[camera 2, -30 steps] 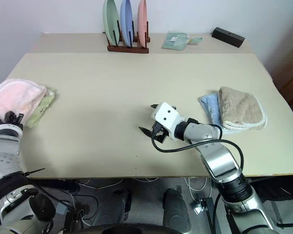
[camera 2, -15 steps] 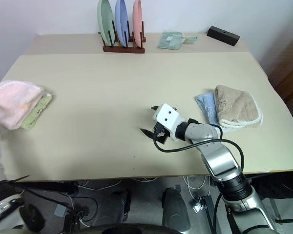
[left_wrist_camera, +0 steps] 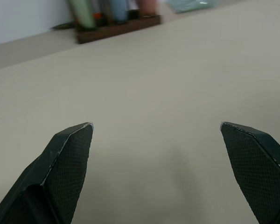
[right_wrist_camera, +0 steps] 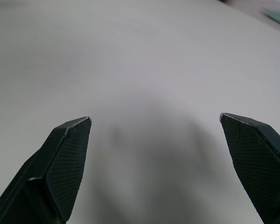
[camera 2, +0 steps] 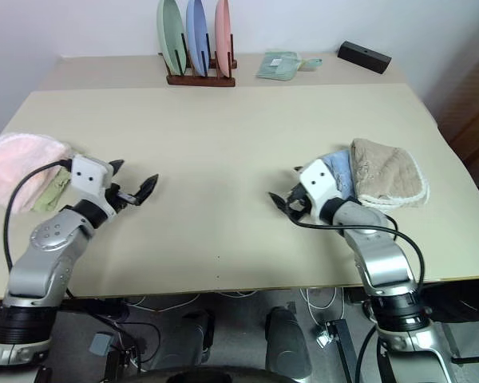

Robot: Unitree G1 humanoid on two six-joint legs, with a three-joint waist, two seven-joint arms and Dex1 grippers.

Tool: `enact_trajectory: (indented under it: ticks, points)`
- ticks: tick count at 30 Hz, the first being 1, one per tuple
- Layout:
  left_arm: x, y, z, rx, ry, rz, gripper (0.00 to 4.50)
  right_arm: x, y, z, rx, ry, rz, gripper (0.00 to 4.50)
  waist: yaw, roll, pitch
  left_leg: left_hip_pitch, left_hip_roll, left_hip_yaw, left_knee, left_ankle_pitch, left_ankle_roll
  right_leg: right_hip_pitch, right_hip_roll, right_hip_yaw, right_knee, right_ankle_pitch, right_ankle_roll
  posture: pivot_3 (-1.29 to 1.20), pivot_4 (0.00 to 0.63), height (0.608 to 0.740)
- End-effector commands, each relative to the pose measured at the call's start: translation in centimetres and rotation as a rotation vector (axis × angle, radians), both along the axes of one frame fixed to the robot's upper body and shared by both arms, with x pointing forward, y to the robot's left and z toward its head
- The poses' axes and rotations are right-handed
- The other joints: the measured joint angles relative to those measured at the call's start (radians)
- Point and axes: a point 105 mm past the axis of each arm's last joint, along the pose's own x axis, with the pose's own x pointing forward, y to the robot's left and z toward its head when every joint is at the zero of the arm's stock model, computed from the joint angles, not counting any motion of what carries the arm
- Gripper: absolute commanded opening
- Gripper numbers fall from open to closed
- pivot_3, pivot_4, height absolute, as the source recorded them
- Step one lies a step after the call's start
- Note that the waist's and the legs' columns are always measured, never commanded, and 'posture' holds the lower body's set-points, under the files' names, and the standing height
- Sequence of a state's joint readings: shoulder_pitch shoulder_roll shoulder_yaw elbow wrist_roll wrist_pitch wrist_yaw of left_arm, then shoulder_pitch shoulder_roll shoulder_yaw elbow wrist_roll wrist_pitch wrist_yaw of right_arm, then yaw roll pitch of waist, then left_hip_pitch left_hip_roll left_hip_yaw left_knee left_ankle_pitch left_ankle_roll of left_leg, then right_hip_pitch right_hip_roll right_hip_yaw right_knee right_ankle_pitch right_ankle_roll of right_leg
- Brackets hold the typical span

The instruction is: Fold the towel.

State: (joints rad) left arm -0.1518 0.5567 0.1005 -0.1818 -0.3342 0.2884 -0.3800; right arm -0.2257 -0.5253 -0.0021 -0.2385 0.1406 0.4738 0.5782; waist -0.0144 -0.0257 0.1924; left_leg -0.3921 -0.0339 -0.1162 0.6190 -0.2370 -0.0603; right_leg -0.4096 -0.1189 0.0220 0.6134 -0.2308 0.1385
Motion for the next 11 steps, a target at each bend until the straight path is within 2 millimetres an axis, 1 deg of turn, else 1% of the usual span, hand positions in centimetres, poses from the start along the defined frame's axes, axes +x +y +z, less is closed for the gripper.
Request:
enact_trajectory:
  ticks: [1,5,8,11]
  points:
    - [0.2,0.4,0.1,0.027,-0.018,-0.022,4.47,-0.7,-1.7,1.0,-0.012,-0.039,-0.040,4.50,0.001,0.000,0.000,0.000,0.000,0.000,0.000,0.000,0.000,0.000,0.000,0.000,0.000,0.000,0.000,0.00,0.150,0.740]
    - [0.4,-0.2,-0.3,0.039,-0.017,-0.046,4.47,-1.7,-3.1,0.9,-0.012,-0.023,-0.064,4.50,0.002,0.000,0.000,0.000,0.000,0.000,0.000,0.000,0.000,0.000,0.000,0.000,0.000,0.000,0.000,0.00,0.150,0.740]
    - [0.6,-0.3,-0.6,0.033,-0.015,-0.045,4.47,-2.0,-3.1,1.2,-0.008,-0.025,-0.065,4.50,0.000,0.000,0.000,0.000,0.000,0.000,0.000,0.000,0.000,0.000,0.000,0.000,0.000,0.000,0.000,0.00,0.150,0.740]
    - [0.7,-0.7,-0.9,0.033,-0.016,-0.043,4.47,-1.8,-2.8,1.8,0.013,-0.033,-0.055,4.50,0.000,0.000,0.000,0.000,0.000,0.000,0.000,0.000,0.000,0.000,0.000,0.000,0.000,0.000,0.000,0.00,0.150,0.740]
